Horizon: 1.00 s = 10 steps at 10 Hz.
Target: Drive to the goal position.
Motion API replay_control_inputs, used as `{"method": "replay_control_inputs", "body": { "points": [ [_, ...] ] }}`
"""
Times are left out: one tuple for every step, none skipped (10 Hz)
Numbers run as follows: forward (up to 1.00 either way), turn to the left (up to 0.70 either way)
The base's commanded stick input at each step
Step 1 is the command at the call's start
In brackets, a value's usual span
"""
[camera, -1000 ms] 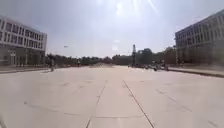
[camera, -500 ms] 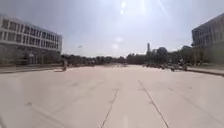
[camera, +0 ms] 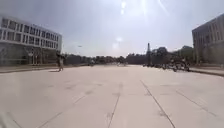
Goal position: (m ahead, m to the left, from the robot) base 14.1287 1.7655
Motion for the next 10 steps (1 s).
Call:
{"method": "replay_control_inputs", "body": {
  "points": [
    [0.70, 0.00],
    [0.70, 0.00],
    [0.70, 0.00],
    [0.70, 0.00],
    [0.70, 0.00],
    [0.70, 0.00],
    [0.70, 0.00],
    [0.70, 0.00],
    [0.70, 0.00],
    [0.70, 0.00]
  ]
}}
